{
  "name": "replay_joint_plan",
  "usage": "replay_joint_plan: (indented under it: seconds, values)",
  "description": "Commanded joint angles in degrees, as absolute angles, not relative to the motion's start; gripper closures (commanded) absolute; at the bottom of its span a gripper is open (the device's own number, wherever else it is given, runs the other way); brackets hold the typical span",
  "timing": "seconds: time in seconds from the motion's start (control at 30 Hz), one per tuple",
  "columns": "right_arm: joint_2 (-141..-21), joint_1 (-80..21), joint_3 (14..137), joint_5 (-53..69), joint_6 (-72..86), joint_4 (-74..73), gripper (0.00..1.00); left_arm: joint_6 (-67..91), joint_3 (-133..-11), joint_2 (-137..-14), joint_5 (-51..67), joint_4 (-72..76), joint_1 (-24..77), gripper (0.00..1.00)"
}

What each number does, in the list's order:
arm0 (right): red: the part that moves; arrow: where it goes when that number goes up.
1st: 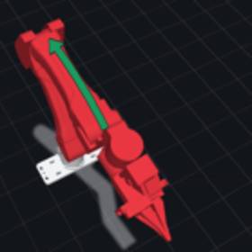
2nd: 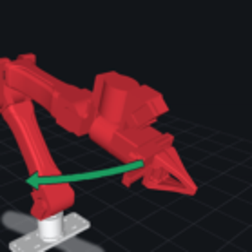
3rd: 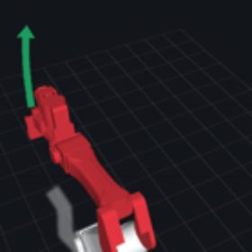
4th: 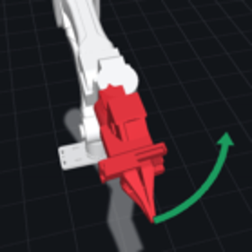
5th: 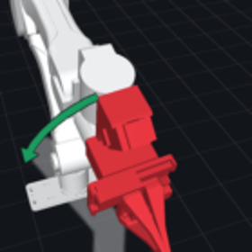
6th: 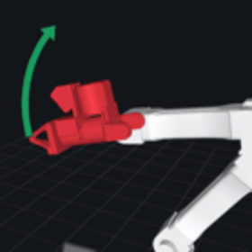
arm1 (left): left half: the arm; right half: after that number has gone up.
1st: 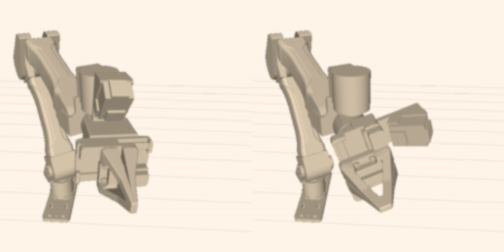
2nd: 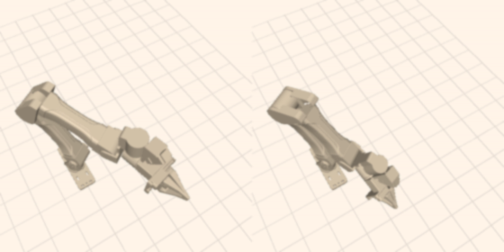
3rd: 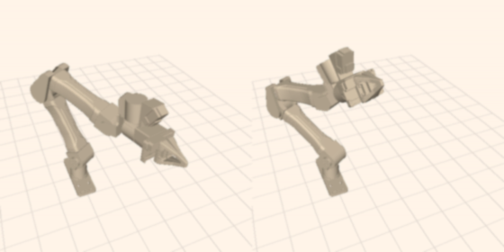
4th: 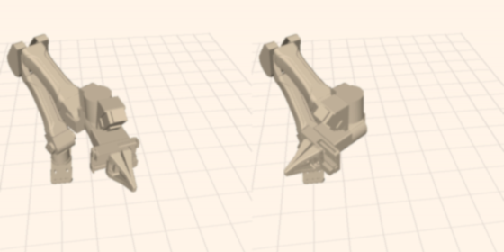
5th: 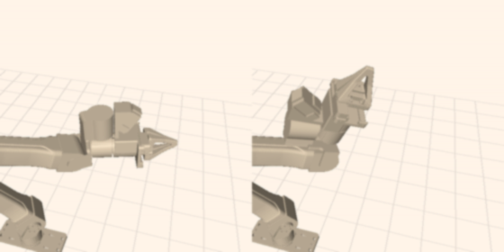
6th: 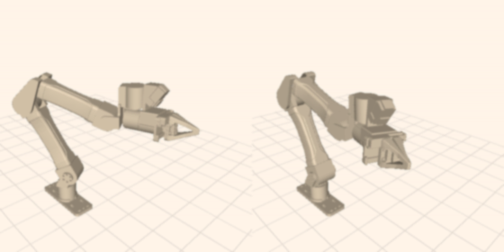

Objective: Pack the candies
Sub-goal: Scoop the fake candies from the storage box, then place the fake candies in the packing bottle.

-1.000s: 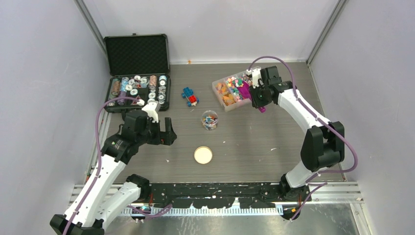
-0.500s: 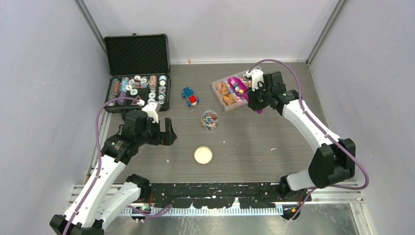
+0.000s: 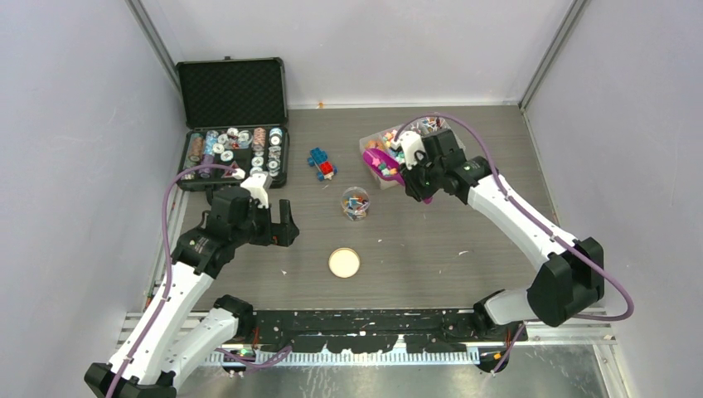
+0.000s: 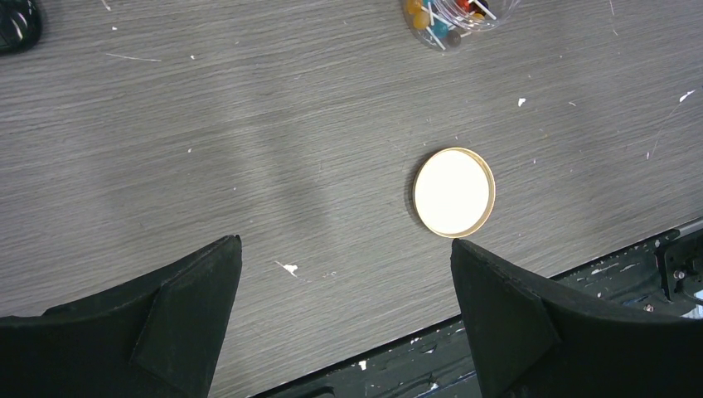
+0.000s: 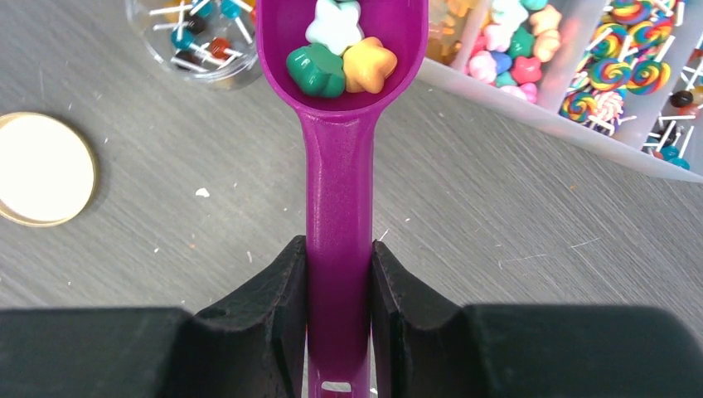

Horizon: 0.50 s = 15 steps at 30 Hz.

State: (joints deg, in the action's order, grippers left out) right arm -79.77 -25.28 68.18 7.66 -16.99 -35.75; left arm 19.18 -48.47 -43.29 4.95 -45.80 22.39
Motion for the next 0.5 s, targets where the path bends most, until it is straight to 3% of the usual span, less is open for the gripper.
replay_joint_plan:
  seconds: [0.0, 0.47]
  values:
    - [-78.8, -29.5, 72.0, 3.4, -19.0, -39.8, 1.00, 18.6, -48.6, -43.1, 4.3, -45.1, 22.6, 0.01]
    - [-83.4, -41.3, 78.9, -8.0, -21.0, -56.6, 1.00, 18.6, -48.4, -42.4, 4.3, -45.1, 22.6, 0.01]
